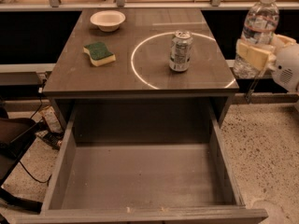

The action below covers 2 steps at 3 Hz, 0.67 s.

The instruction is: Place water bottle into top drawer

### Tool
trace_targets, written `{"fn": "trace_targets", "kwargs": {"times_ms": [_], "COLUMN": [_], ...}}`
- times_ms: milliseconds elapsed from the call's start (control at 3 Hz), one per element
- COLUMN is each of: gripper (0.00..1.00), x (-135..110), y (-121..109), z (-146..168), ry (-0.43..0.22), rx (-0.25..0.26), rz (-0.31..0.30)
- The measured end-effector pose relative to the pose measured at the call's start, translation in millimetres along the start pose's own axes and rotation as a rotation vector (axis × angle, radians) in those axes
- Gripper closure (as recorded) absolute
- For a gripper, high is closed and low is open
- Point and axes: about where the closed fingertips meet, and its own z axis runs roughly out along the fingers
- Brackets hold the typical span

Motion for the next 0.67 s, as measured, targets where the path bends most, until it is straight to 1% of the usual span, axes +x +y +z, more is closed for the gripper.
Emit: {"fn": "trace_targets", "kwargs": {"times_ms": [333,667], "gripper": [1.0,1.0], "x": [1.9,4.3], "y": [0.9,11.4], "z": [-0.7,5.5], "ry": [0.004,0.002], "rx": [-0.007,-0.046], "rz": [0.0,-0.008]}}
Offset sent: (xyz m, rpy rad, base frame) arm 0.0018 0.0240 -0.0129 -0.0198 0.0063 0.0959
